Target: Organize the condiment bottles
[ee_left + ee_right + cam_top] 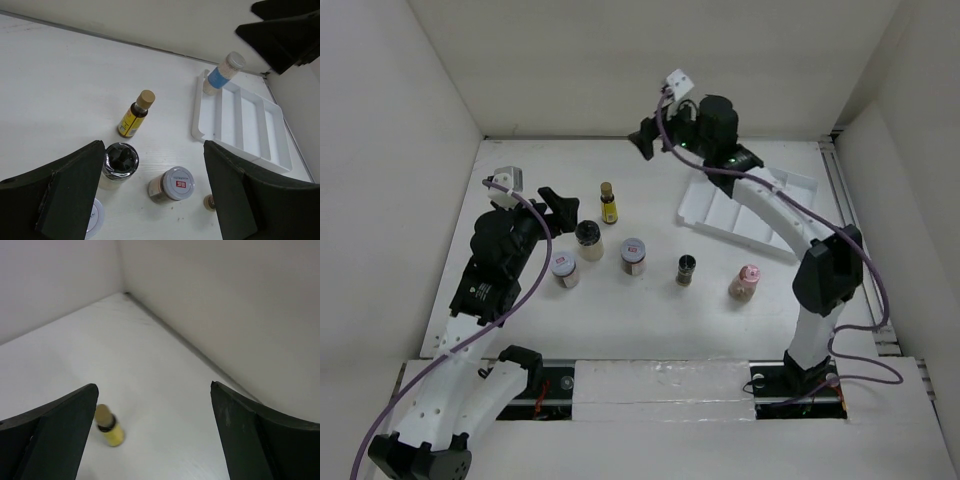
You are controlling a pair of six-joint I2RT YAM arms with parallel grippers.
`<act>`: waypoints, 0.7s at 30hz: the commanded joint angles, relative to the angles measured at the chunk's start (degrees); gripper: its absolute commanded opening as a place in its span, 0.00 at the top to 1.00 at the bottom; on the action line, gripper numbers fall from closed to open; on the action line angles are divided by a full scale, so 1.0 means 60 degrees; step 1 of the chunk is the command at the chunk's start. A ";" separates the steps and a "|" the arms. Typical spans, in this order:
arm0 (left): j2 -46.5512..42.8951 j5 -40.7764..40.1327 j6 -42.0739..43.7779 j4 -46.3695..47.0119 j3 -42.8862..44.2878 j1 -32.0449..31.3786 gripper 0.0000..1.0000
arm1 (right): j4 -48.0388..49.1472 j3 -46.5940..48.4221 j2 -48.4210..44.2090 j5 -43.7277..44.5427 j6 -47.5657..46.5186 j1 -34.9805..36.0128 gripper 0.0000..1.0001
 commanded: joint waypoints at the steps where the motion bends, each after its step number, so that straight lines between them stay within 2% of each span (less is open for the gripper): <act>1: -0.0108 -0.0130 0.0096 0.0308 0.0066 0.0056 0.24 | 0.0097 0.0242 0.1076 -0.1261 -0.0131 0.0805 0.00; 4: -0.0108 0.0074 0.0096 0.0220 0.0066 0.0056 0.24 | 0.0097 0.0814 0.1779 -0.1145 -0.0131 0.1348 0.00; 11: -0.0400 0.0177 0.0096 0.0308 -0.0021 0.0056 0.24 | 0.0097 0.2161 0.3551 -0.0939 0.0278 0.1466 0.05; 13: -0.0401 0.0178 0.0096 0.0308 -0.0021 0.0056 0.24 | 0.0097 0.2367 0.3862 -0.0939 0.0411 0.1553 0.08; 17: -0.0401 0.0280 0.0096 0.0308 -0.0021 0.0056 0.24 | 0.0097 0.2617 0.4332 -0.0851 0.0616 0.1554 0.23; 21: -0.0314 0.0192 0.0096 0.0308 -0.0021 0.0056 0.24 | 0.0097 0.2340 0.4332 -0.0851 0.0616 0.1642 0.23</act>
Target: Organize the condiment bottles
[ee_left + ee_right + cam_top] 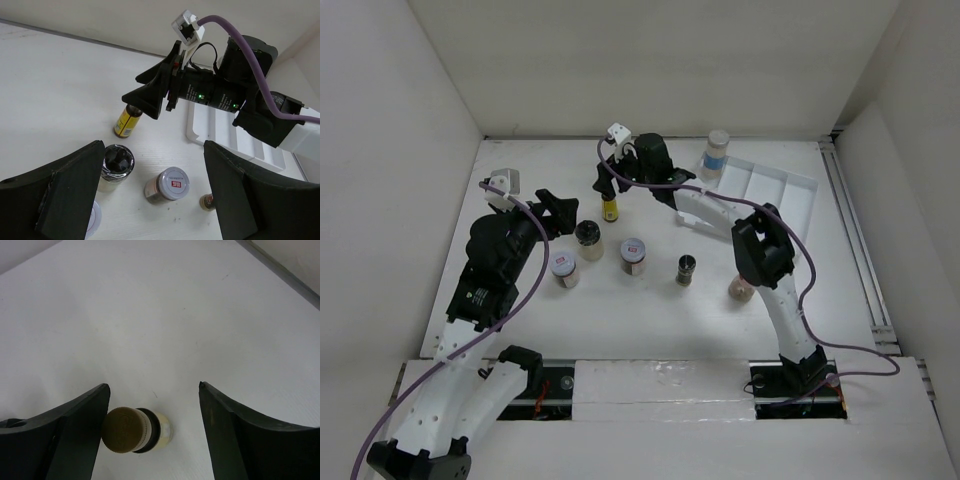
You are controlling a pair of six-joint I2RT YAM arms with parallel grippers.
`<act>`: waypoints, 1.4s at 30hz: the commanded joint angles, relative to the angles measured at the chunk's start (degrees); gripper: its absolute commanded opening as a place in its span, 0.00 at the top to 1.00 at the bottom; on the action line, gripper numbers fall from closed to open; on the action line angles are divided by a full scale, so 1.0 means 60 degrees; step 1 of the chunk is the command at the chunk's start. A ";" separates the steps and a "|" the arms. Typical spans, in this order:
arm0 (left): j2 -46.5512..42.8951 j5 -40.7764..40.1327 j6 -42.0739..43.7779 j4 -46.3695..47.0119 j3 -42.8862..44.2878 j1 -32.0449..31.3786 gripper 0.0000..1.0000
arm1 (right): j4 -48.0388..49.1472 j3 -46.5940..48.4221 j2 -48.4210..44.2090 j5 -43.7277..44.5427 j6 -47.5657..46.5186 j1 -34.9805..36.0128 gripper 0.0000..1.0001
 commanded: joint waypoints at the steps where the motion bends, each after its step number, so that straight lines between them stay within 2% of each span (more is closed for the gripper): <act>1: -0.0007 0.0177 0.0093 0.0304 -0.0021 0.0056 0.24 | 0.0417 0.0168 -0.0182 -0.0009 0.0161 0.0119 0.23; 2: -0.0007 0.0178 0.0093 0.0304 -0.0021 0.0056 0.24 | 0.0504 0.0022 -0.0269 -0.0009 0.0161 0.0119 0.24; 3: -0.0007 0.0178 0.0093 0.0304 -0.0021 0.0056 0.24 | 0.0505 -0.0284 -0.0270 -0.0009 0.0262 0.0206 0.33; 5: -0.0007 0.0090 0.0093 0.0304 -0.0021 0.0056 0.24 | 0.0898 -0.0623 -0.0488 -0.0009 0.0365 0.0207 0.44; 9: -0.0007 0.0178 0.0093 0.0304 -0.0021 0.0056 0.24 | 0.0989 -0.0931 -0.0577 -0.0009 0.0454 0.0207 0.41; 11: -0.0007 0.0178 0.0093 0.0304 -0.0021 0.0056 0.24 | 0.1119 -0.1049 -0.0693 -0.0009 0.0454 0.0207 0.60; 13: -0.0007 0.0280 0.0093 0.0304 -0.0021 0.0056 0.24 | 0.1369 -0.1181 -0.0869 0.0078 0.0454 0.0207 0.74; 14: -0.0007 0.0281 0.0093 0.0304 -0.0021 0.0056 0.24 | 0.1486 -0.1471 -0.1218 0.0180 0.0454 0.0207 0.77; 19: -0.0007 0.0281 0.0093 0.0392 -0.0021 0.0056 0.24 | 0.2687 -0.2396 -0.2947 0.0400 0.0644 -0.0100 0.79; 21: -0.0007 0.0281 0.0093 0.0392 -0.0021 0.0056 0.24 | 0.2921 -0.2920 -0.3940 0.0531 0.0644 -0.0466 0.80; 26: -0.0007 0.0368 0.0093 0.0392 -0.0021 0.0056 0.24 | 0.3288 -0.4153 -0.5249 0.0825 0.0644 -0.1607 0.80; 34: 0.0081 0.0369 0.0093 0.0392 -0.0021 0.0056 0.24 | 0.3186 -0.5194 -0.5251 0.1528 0.0732 -0.3540 0.82; 42: 0.0169 0.0281 0.0093 0.0392 -0.0021 0.0056 0.24 | 0.2864 -0.4844 -0.4139 0.1441 0.0644 -0.4290 0.82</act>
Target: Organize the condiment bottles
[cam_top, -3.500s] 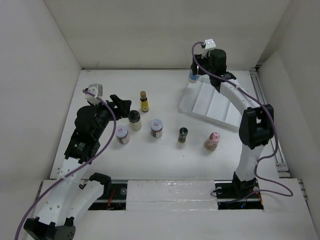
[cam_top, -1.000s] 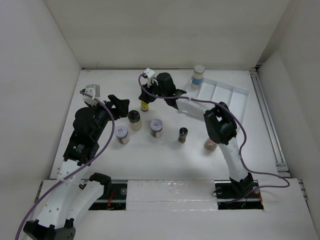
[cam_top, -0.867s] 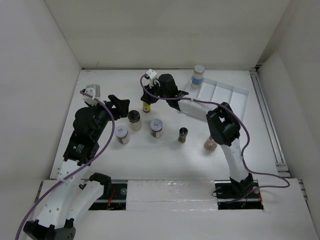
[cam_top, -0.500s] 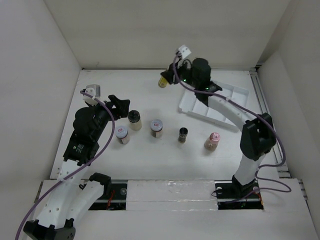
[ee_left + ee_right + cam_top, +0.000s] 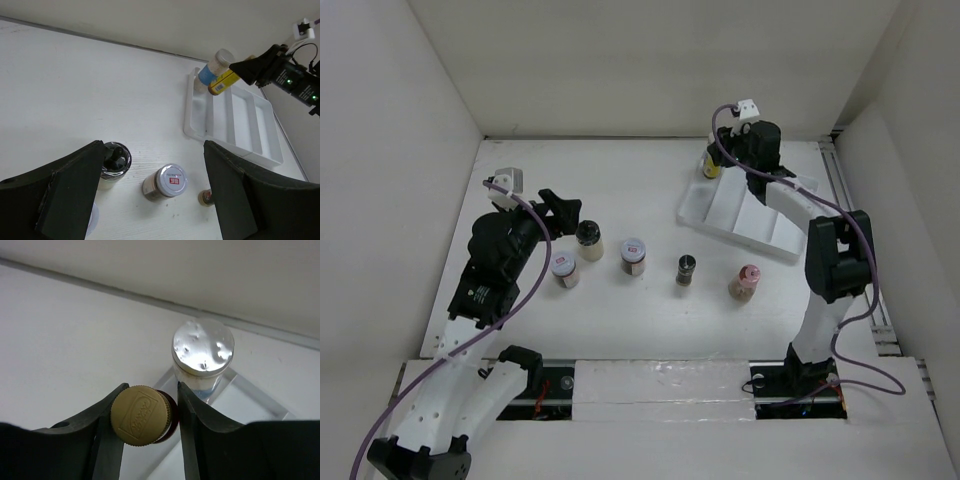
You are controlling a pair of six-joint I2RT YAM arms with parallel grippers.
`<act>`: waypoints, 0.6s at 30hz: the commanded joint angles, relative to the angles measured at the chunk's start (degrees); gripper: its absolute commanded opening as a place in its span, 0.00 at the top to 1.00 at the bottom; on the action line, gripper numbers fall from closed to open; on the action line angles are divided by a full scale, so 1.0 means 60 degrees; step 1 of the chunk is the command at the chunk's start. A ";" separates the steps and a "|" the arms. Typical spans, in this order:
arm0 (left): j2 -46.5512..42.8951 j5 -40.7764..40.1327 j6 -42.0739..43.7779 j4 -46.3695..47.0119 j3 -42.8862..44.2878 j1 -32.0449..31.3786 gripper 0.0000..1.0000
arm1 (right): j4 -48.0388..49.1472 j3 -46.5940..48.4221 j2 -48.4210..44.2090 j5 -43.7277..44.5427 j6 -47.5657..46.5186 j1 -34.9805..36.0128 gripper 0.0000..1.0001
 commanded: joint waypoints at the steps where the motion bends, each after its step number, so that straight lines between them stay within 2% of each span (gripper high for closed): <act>1: 0.0038 0.0011 0.0093 0.0389 -0.0021 0.0056 0.24 | 0.0616 0.0468 0.0077 -0.0085 0.0014 -0.0065 0.84; 18: 0.0023 0.0099 0.0093 0.0389 -0.0021 0.0056 0.24 | 0.0616 0.0952 0.1542 0.0984 -0.0352 0.0521 0.81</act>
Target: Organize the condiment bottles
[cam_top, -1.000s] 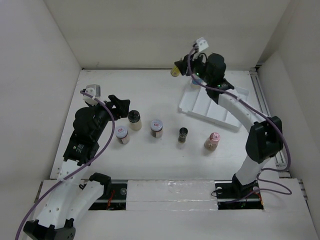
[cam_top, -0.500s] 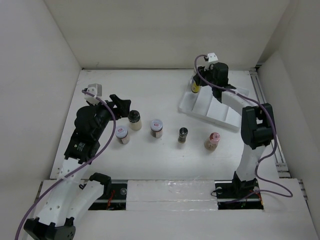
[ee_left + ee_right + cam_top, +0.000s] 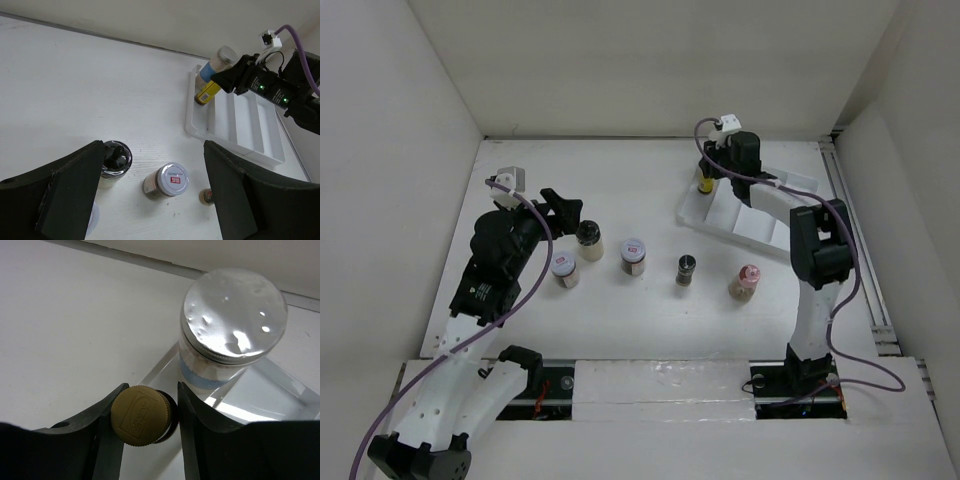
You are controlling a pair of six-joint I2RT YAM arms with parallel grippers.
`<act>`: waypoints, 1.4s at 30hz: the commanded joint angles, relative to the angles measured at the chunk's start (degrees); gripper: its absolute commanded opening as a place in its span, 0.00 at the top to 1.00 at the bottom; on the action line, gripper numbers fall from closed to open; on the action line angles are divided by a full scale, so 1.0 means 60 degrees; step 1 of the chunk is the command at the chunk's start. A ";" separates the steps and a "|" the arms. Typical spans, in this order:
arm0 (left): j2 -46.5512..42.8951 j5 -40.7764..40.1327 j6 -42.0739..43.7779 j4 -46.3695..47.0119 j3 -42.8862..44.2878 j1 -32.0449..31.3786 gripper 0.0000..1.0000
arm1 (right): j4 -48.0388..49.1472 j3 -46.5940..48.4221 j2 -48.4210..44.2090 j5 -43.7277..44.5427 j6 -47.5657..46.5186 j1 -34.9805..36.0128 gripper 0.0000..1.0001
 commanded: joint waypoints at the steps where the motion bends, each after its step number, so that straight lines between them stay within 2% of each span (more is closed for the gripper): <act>1: -0.0133 0.0095 0.0093 0.0385 -0.0021 0.0056 0.24 | 0.0849 0.0635 0.0126 0.0274 -0.0134 0.0194 0.78; 2: -0.0133 0.0095 0.0093 0.0385 -0.0021 0.0056 0.24 | 0.0849 0.0635 0.0127 0.0274 -0.0134 0.0281 0.74; 3: -0.0220 0.0095 0.0093 0.0385 -0.0021 0.0056 0.24 | 0.0849 0.0635 0.0127 0.0361 -0.0134 0.0281 0.59; 5: -0.0221 0.0095 0.0093 0.0385 -0.0021 0.0056 0.24 | 0.0761 0.0635 -0.0004 0.0449 -0.0134 0.0281 0.44; 6: -0.0221 0.0095 0.0093 0.0385 -0.0021 0.0056 0.24 | 0.0761 0.0548 -0.0092 0.0449 -0.0134 0.0281 0.34; 9: -0.0221 0.0183 0.0093 0.0385 -0.0021 0.0056 0.24 | 0.0629 0.0183 -0.1011 0.0771 -0.0134 0.0383 0.23; 13: -0.0046 0.0183 0.0093 0.0385 -0.0021 0.0056 0.24 | 0.0395 -0.0446 -0.2053 0.1078 -0.0134 0.0501 0.14; 17: -0.0046 0.0096 0.0093 0.0385 -0.0021 0.0056 0.24 | 0.0307 -0.1922 -0.3998 0.1269 0.0114 0.1334 0.12; 21: -0.0046 0.0095 0.0093 0.0385 -0.0021 0.0056 0.24 | 0.0424 -0.3566 -0.5012 0.1681 0.0831 0.2535 0.16; 24: 0.0129 -0.0022 0.0005 0.0298 -0.0021 0.0056 0.24 | -0.0291 -0.4475 -0.5889 0.1577 0.0921 0.3414 0.13; 26: 0.0130 -0.0022 0.0005 0.0297 -0.0021 0.0056 0.24 | -0.1505 -0.4827 -0.6418 0.2071 0.0921 0.4071 0.08; 28: 0.0130 -0.0022 0.0005 0.0297 0.0066 0.0056 0.24 | -0.2645 -0.5325 -0.7236 0.2396 0.1270 0.4440 0.02; 31: 0.0029 -0.0110 0.0005 0.0297 0.0066 0.0056 0.24 | -0.3441 -0.5895 -0.8131 0.2486 0.1667 0.4880 0.00; 36: -0.0060 -0.0007 0.0005 0.0400 0.0066 0.0056 0.24 | -0.4292 -0.6235 -0.8369 0.2603 0.2239 0.5057 0.03; 42: -0.0060 0.0095 0.0005 0.0400 0.0066 0.0056 0.24 | -0.4410 -0.6133 -0.7479 0.2500 0.2239 0.5540 0.08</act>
